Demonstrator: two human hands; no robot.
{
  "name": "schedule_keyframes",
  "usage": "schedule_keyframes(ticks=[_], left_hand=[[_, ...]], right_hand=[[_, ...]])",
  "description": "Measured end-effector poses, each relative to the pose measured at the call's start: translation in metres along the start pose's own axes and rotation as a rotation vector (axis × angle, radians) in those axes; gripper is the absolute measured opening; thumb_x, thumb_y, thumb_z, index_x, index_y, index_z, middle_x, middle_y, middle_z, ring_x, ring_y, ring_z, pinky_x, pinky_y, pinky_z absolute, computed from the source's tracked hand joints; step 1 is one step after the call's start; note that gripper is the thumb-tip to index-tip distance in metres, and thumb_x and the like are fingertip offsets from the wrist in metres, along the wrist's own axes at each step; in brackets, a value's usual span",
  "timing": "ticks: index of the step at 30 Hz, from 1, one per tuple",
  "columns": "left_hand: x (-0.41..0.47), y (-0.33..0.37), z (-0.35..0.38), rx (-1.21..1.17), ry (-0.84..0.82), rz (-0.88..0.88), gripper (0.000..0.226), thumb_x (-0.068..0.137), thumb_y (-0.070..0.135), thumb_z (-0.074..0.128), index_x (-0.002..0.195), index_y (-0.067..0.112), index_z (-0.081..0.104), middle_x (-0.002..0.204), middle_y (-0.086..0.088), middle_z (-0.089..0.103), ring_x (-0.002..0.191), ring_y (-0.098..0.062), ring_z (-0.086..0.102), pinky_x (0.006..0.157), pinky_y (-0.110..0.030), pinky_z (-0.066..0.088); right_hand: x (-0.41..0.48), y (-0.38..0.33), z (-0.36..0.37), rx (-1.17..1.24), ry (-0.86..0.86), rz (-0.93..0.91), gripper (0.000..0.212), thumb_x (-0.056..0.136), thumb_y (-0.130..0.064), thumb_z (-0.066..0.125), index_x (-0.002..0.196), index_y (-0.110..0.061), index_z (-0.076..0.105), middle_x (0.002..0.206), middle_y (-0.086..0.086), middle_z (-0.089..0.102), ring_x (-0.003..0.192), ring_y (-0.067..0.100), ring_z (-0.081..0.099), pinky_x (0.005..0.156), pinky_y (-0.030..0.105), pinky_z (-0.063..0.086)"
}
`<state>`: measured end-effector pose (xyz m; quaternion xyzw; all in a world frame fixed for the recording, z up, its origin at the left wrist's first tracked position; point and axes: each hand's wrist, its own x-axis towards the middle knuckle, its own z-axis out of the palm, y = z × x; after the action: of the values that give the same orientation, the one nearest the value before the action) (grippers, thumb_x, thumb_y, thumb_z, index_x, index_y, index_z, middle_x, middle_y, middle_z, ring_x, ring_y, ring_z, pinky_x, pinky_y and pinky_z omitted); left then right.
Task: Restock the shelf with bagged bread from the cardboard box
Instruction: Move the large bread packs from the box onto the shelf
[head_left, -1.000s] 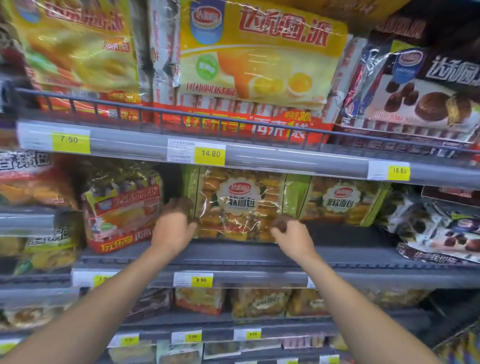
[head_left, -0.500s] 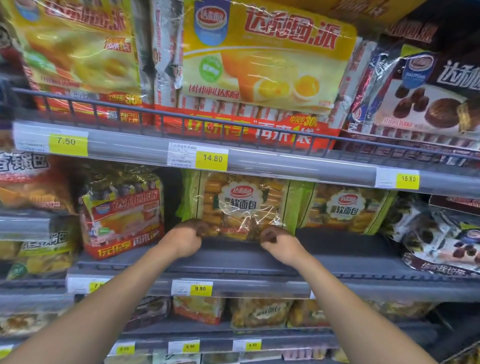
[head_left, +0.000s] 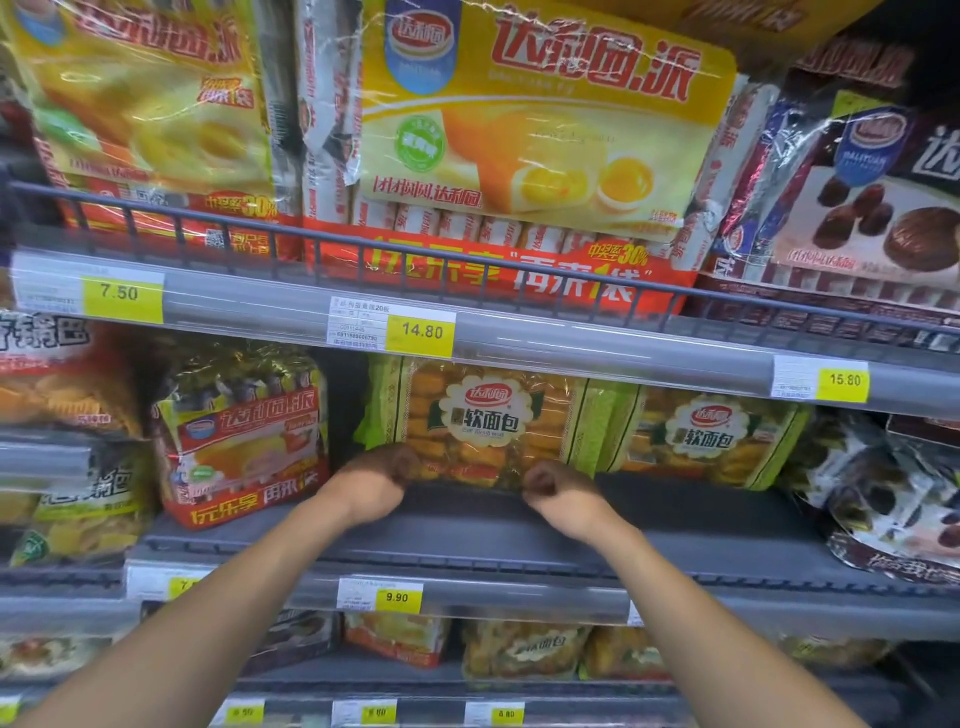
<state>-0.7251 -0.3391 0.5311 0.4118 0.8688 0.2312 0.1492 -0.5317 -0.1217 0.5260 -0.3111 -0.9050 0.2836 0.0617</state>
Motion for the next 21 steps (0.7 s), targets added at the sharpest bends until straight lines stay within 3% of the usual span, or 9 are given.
schedule_keyframes(ticks=[4,6,9,14,17,21], left_hand=[[-0.013,-0.002,0.003,-0.030,0.007,0.046,0.042,0.099,0.019,0.054,0.141,0.023,0.053,0.142,-0.006,0.057,0.128,-0.026,0.055,0.102,-0.026,0.044],[-0.023,-0.001,0.004,-0.011,0.002,0.044,0.040,0.100,0.031,0.055,0.139,0.022,0.054,0.131,-0.007,0.063,0.120,-0.027,0.059,0.097,-0.028,0.047],[-0.040,0.003,0.003,0.071,0.000,0.030,0.044,0.098,0.052,0.050,0.120,0.015,0.059,0.110,-0.006,0.066,0.106,-0.028,0.062,0.085,-0.035,0.051],[-0.074,0.017,0.009,0.160,0.095,0.215,0.064,0.097,0.057,0.048,0.151,0.028,0.033,0.139,-0.005,0.052,0.132,-0.029,0.046,0.104,-0.044,0.045],[-0.096,0.037,0.019,0.184,0.150,0.370,0.070,0.098,0.055,0.050,0.158,0.031,0.023,0.161,-0.001,0.032,0.150,-0.023,0.027,0.117,-0.044,0.034],[-0.113,0.061,0.046,0.197,0.150,0.505,0.075,0.096,0.058,0.053,0.159,0.033,0.021,0.168,0.005,0.019,0.156,-0.019,0.011,0.122,-0.044,0.022]], right_hand=[[-0.017,-0.002,0.001,0.046,0.058,-0.005,0.027,0.094,-0.032,0.067,0.120,-0.025,0.065,0.119,-0.007,0.066,0.111,0.017,0.061,0.089,0.027,0.047],[-0.029,-0.004,-0.001,0.057,0.105,-0.017,0.026,0.093,-0.031,0.067,0.119,-0.026,0.067,0.120,-0.008,0.068,0.113,0.016,0.062,0.094,0.029,0.049],[-0.055,-0.009,-0.003,0.035,0.186,-0.037,0.030,0.095,-0.031,0.064,0.124,-0.027,0.067,0.122,-0.008,0.067,0.117,0.015,0.060,0.095,0.027,0.047],[-0.105,-0.011,-0.005,-0.018,0.299,-0.068,0.046,0.096,-0.038,0.061,0.140,-0.027,0.054,0.143,-0.003,0.049,0.137,0.019,0.041,0.112,0.037,0.038],[-0.143,-0.001,-0.004,-0.026,0.352,-0.046,0.058,0.096,-0.042,0.062,0.149,-0.028,0.044,0.157,-0.005,0.036,0.147,0.017,0.028,0.118,0.040,0.031],[-0.190,0.026,-0.005,-0.068,0.410,0.016,0.068,0.094,-0.049,0.064,0.154,-0.030,0.037,0.164,-0.007,0.024,0.150,0.016,0.020,0.119,0.043,0.030]])
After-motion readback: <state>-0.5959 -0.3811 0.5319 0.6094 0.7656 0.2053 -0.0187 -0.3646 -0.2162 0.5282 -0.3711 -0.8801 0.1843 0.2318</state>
